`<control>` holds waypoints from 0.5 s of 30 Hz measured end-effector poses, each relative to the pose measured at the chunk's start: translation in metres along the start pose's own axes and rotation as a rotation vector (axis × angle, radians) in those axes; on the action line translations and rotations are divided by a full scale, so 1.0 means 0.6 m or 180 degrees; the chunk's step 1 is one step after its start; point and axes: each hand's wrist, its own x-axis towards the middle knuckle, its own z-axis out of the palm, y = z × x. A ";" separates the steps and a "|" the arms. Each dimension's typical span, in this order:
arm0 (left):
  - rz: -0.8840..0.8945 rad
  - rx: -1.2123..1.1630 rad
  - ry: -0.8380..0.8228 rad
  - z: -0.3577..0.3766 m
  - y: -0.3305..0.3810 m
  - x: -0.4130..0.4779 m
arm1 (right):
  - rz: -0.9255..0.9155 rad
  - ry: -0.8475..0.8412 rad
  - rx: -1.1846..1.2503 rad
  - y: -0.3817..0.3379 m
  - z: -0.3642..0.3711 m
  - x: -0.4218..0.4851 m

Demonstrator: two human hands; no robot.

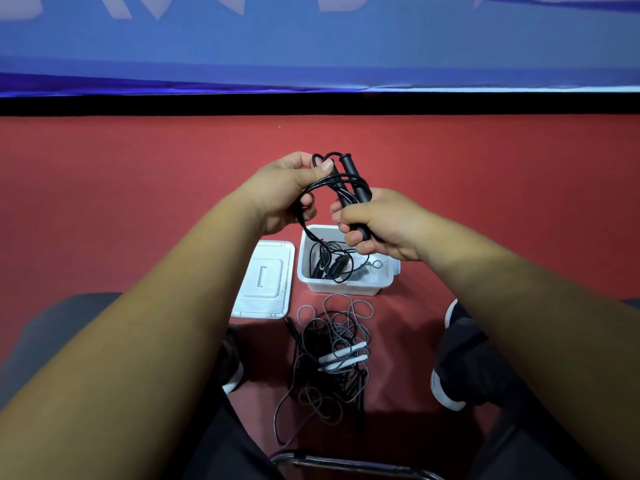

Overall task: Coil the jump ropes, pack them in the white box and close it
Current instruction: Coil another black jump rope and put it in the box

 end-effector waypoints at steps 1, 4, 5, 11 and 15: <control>0.0022 0.0119 0.0011 -0.001 0.000 -0.001 | 0.0022 -0.0042 0.0018 0.001 -0.001 0.000; 0.0092 0.0422 0.0027 -0.001 0.001 -0.001 | 0.0065 -0.0159 0.0031 0.002 -0.004 -0.002; 0.0114 0.0488 0.0041 -0.002 0.002 -0.001 | 0.0061 -0.0186 0.0043 0.001 -0.004 -0.003; 0.0248 0.0835 0.0132 0.000 0.003 0.003 | 0.0010 -0.0109 -0.0225 0.001 -0.005 0.000; 0.0369 0.1322 0.0118 -0.005 -0.003 0.006 | 0.0060 0.0008 -0.0516 0.005 -0.004 0.003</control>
